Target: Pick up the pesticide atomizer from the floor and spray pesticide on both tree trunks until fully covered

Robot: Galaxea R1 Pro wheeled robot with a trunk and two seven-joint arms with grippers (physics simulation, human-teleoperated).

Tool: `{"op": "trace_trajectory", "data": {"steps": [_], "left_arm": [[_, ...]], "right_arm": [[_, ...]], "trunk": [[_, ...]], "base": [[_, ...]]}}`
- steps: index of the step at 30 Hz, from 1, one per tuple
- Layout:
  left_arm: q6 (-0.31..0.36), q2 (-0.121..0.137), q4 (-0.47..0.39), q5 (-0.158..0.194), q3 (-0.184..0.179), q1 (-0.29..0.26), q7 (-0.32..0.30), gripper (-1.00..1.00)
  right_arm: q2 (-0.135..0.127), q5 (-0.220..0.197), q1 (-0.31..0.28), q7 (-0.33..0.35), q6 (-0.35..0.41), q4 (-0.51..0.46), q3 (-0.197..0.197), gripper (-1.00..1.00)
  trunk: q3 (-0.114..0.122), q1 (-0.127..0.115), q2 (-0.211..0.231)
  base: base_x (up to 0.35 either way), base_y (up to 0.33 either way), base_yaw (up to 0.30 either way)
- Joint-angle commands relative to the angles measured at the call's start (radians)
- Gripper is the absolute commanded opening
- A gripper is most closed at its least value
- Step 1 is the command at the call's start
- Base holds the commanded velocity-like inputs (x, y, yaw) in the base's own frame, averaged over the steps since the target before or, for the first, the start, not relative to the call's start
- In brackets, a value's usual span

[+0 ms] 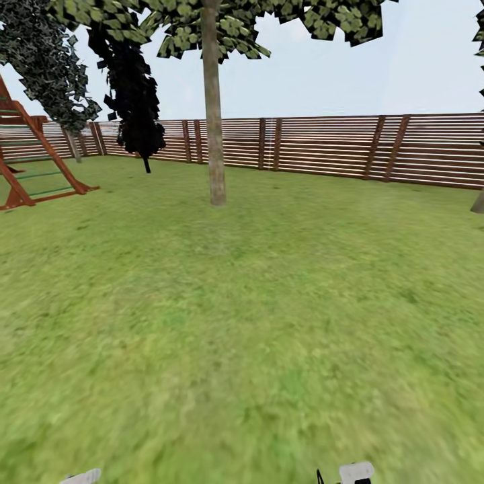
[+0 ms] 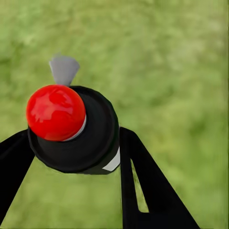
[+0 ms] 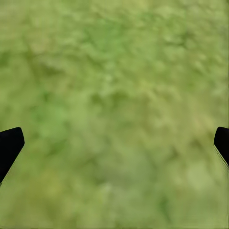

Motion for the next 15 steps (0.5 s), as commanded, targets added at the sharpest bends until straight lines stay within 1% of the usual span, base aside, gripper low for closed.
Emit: {"op": "trace_trajectory", "data": {"steps": [1,15], "left_arm": [[-0.003,0.000,0.001,0.006,-0.005,-0.001,0.000,-1.00],[-0.003,0.000,0.001,0.006,-0.005,-0.001,0.001,-1.00]], "right_arm": [[0.000,0.009,-0.001,-0.010,0.000,0.001,0.006,1.00],[0.000,0.009,-0.001,-0.010,0.000,0.001,0.006,1.00]], "trunk": [[-0.001,0.000,0.000],[-0.001,0.000,0.000]], "base": [[0.339,0.000,0.000],[0.339,0.000,0.000]]}}
